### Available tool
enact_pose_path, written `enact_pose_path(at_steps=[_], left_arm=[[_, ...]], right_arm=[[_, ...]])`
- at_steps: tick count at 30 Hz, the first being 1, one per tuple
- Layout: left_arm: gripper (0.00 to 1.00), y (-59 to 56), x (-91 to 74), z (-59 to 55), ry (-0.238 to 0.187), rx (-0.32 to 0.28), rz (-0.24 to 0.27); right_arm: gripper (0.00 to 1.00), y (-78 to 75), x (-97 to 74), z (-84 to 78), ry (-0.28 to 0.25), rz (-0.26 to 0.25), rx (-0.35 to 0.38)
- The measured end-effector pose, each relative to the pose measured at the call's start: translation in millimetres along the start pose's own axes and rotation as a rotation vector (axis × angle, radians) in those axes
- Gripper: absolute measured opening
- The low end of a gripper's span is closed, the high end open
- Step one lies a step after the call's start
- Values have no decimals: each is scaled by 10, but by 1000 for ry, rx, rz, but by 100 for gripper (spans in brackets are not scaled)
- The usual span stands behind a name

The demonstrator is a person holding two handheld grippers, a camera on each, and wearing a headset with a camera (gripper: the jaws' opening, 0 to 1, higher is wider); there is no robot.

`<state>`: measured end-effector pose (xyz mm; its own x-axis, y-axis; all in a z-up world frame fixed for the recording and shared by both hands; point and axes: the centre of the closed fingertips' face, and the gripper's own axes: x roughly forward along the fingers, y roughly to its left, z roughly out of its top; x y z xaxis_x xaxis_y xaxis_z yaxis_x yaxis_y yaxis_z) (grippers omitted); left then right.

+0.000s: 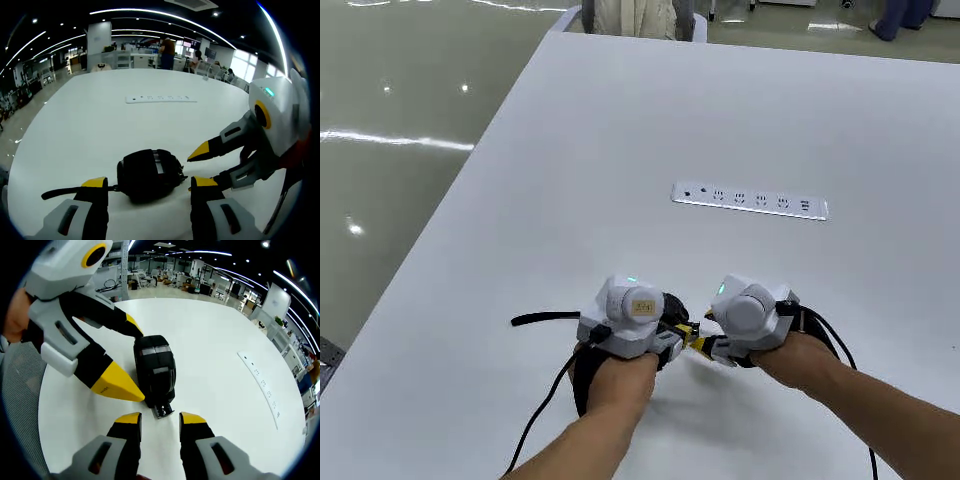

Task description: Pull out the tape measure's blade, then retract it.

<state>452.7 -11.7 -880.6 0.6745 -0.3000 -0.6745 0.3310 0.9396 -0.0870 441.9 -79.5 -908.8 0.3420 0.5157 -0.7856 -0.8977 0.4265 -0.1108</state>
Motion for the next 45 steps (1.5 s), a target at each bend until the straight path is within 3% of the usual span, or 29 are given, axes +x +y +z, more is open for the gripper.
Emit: enact_pose_path(at_steps=[13,34,35,45], left_arm=[[66,48,-192,-27,-7,26,-3],[71,45,-463,-242,-8,48,-56],[71,47,-516,-230,-25,56,-67],[73,25,-644,-194,-50,61,-82]], right_arm=[[35,74,-183,-4,-23,-45,61],[40,198,-502,-72,-66,-107,194],[40,229,-558,-89,-74,-120,217],[42,304,-707,-70,-102,-154,262]])
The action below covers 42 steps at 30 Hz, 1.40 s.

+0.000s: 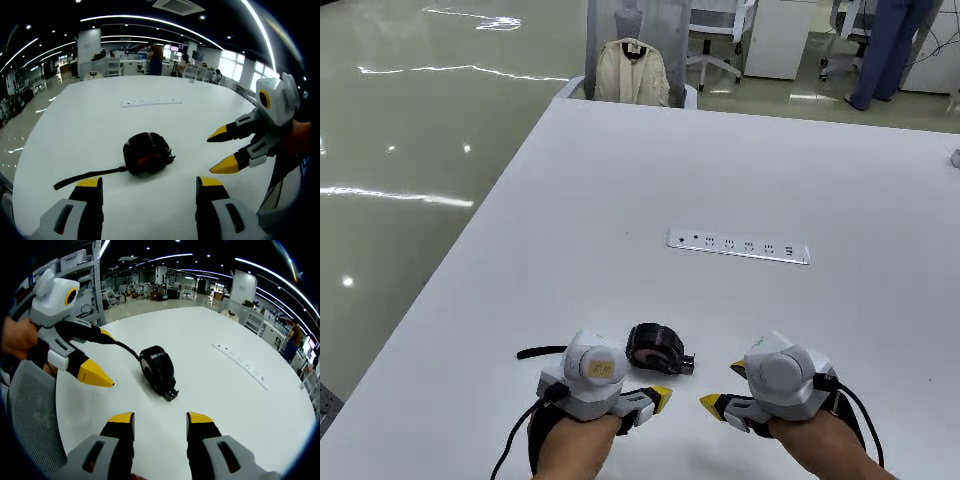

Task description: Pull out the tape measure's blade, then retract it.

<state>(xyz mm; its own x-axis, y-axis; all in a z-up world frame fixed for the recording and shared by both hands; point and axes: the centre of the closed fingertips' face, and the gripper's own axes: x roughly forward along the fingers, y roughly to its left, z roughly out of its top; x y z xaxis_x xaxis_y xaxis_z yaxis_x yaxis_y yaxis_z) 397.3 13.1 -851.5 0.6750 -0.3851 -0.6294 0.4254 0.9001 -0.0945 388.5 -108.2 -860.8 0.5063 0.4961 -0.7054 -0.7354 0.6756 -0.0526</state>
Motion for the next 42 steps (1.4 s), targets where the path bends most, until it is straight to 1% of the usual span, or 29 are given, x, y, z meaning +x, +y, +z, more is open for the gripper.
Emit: enact_pose_path(at_steps=[3,4,9,13,17,22,28,35,42], left_arm=[[73,-9,-31,-7,-3,2,-7],[73,-9,-55,-11,-4,12,-6],[74,3,-109,-39,-8,7,-8],[74,-11,-152,-54,-11,8,-13],[74,-43,-196,-64,-15,17,-20],[75,-47,-255,-64,-18,12,-20],[76,-36,-324,-59,-24,23,-20],[77,-35,-425,-86,-22,27,-31],[78,-64,-509,-132,-23,37,-40]], right_arm=[[43,19,-55,-3,-7,-9,15],[43,28,-82,-4,-11,-12,23],[44,40,-166,-26,-25,-28,54],[45,38,-228,-32,-34,-40,73],[46,45,-277,-32,-41,-50,84],[46,63,-356,-11,-51,-61,93],[48,90,-457,32,-70,-77,105],[49,167,-527,48,-72,-89,111],[51,213,-604,-1,-71,-112,139]])
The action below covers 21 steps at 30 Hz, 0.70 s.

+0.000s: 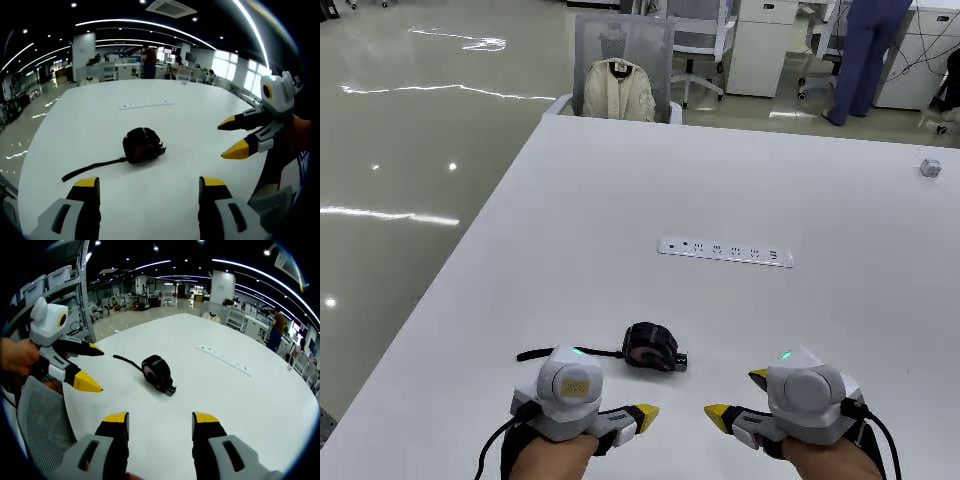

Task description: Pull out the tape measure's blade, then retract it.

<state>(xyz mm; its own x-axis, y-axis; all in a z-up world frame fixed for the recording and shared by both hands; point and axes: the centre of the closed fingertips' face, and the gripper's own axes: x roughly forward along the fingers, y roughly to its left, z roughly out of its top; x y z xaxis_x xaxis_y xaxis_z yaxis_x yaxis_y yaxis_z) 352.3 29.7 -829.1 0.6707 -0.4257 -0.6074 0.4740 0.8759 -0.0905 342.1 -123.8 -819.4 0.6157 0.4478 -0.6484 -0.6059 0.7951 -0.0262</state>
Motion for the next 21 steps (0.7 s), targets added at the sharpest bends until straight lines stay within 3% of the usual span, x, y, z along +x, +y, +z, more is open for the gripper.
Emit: enact_pose_path(at_steps=[21], left_arm=[[84,-90,-224,-76,-3,15,-18]], right_arm=[[60,62,-322,-69,-20,-47,46]])
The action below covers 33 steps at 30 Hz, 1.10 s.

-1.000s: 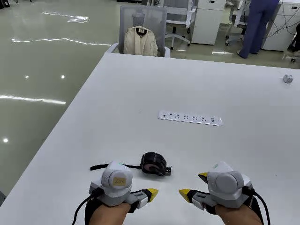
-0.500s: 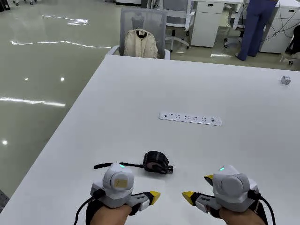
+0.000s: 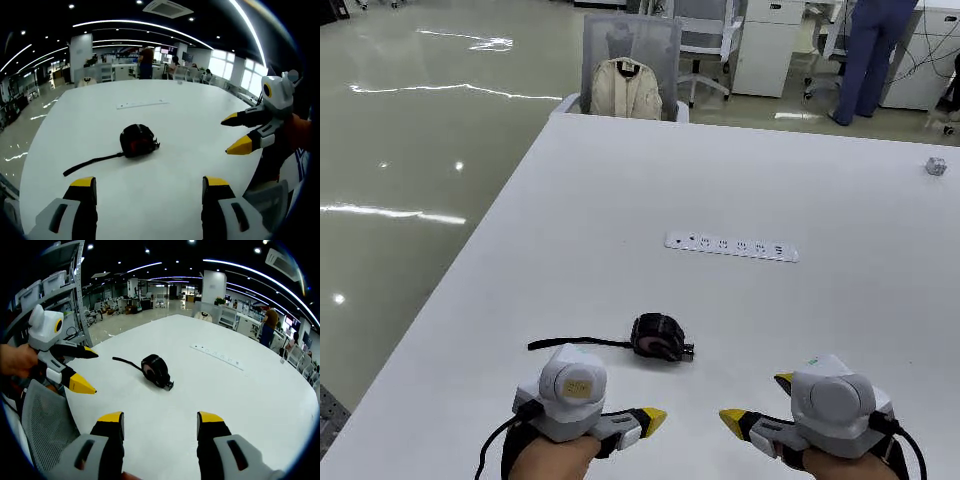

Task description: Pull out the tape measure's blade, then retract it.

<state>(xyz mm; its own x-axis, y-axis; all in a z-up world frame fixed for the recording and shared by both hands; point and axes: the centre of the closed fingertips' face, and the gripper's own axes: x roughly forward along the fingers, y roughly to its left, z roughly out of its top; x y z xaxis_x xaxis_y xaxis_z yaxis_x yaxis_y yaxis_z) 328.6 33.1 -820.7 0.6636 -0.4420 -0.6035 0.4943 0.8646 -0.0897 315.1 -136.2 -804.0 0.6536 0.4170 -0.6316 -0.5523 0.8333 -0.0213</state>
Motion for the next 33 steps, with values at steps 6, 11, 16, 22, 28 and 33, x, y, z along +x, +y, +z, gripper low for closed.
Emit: enact_pose_path(at_steps=[6,11,16,22,28,33], left_arm=[[85,-31,-64,-1,-5,6,-2],[85,-32,-120,-6,-6,11,4],[86,-14,-197,0,-12,14,12],[87,15,-274,3,-18,14,18],[96,34,-293,-3,-18,24,15],[98,50,-329,8,-20,21,18]], right_arm=[[64,-16,-79,-14,-2,-17,0],[68,-42,-157,-25,-5,-30,-1],[74,-110,-258,-65,-4,-60,8],[77,-170,-381,-93,-12,-84,25],[81,-219,-463,-170,-5,-107,56],[82,-232,-520,-273,9,-122,90]])
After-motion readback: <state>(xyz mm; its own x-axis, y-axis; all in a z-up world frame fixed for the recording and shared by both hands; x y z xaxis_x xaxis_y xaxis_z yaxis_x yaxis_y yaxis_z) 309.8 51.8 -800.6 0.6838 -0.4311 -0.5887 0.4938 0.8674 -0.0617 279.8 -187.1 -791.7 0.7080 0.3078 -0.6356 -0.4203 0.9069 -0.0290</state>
